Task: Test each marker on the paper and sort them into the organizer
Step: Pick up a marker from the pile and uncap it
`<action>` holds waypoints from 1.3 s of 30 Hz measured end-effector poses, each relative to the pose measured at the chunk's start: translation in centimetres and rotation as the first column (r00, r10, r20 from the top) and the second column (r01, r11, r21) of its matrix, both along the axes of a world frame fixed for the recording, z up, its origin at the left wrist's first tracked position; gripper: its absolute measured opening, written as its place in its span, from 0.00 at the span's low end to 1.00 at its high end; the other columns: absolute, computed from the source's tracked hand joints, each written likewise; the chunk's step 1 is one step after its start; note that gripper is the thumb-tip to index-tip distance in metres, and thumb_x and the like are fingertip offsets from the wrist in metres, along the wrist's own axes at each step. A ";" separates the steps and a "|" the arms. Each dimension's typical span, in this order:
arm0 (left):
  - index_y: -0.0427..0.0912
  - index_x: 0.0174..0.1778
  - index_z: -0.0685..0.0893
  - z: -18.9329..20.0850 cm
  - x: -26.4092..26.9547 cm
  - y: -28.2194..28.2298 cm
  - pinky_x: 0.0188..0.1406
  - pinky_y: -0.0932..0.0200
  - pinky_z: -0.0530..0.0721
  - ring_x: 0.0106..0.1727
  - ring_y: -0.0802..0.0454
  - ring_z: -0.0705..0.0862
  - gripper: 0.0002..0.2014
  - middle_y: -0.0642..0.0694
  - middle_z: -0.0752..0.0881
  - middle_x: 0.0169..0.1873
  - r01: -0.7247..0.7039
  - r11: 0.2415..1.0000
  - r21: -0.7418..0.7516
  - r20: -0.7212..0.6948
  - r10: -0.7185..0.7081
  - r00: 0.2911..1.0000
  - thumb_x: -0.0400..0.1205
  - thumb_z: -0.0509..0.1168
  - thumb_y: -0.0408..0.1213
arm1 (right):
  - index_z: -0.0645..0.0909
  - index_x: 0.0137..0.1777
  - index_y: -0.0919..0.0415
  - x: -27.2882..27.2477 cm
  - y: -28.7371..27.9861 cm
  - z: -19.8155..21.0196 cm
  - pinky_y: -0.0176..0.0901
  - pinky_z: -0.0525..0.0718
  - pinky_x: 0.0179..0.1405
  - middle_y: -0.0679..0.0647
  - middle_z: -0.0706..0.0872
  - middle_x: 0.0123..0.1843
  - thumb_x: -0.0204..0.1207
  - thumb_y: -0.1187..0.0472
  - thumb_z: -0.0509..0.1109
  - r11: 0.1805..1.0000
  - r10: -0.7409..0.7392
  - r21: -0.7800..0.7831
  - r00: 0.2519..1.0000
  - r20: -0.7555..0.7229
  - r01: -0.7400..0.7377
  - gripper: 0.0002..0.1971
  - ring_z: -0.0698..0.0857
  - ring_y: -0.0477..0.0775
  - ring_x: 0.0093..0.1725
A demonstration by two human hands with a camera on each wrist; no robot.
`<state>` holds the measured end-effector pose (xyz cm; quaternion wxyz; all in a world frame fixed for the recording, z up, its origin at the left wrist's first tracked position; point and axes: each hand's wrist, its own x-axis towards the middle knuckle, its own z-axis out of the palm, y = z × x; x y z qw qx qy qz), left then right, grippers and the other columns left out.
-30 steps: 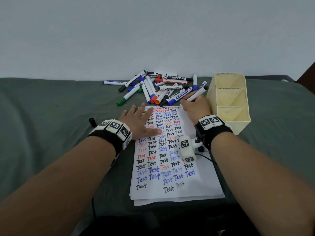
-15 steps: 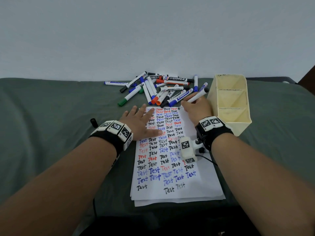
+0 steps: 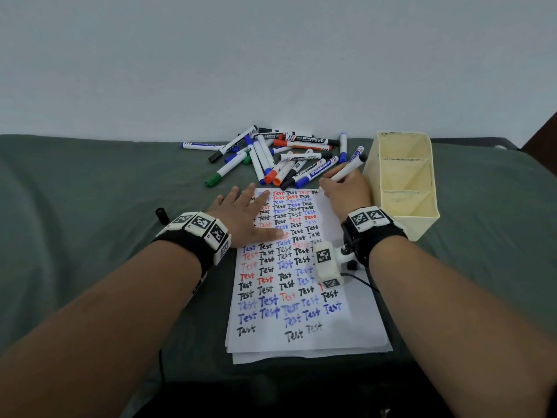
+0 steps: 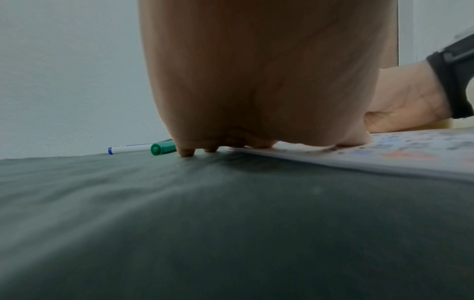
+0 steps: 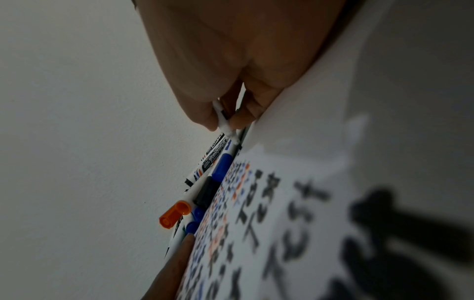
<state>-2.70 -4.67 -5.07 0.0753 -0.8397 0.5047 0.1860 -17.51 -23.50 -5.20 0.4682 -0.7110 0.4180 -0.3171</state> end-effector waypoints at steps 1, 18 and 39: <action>0.61 0.86 0.34 0.0 0.0 0.0 0.84 0.34 0.44 0.88 0.40 0.38 0.63 0.50 0.33 0.88 0.000 1.000 0.001 -0.002 0.000 1.000 0.57 0.37 0.90 | 0.84 0.49 0.57 0.0 0.0 0.1 0.40 0.81 0.38 0.52 0.89 0.41 0.78 0.62 0.73 1.000 0.005 -0.003 1.000 0.000 -0.005 0.02 0.87 0.51 0.41; 0.61 0.86 0.33 -0.1 0.0 -0.1 0.84 0.34 0.44 0.88 0.41 0.38 0.62 0.50 0.33 0.88 -0.003 1.000 0.009 0.002 0.003 1.000 0.59 0.38 0.90 | 0.84 0.49 0.59 -0.2 0.2 0.3 0.41 0.83 0.40 0.53 0.88 0.39 0.77 0.64 0.72 1.000 -0.015 0.010 1.000 0.016 0.015 0.03 0.87 0.53 0.40; 0.61 0.86 0.33 -0.2 0.1 -0.1 0.85 0.34 0.44 0.88 0.40 0.38 0.65 0.51 0.33 0.88 0.001 1.000 0.000 -0.003 -0.001 1.000 0.54 0.35 0.92 | 0.81 0.35 0.50 -0.4 0.4 0.5 0.39 0.81 0.37 0.49 0.87 0.35 0.76 0.67 0.71 1.000 -0.011 -0.016 0.999 0.039 0.011 0.12 0.86 0.50 0.36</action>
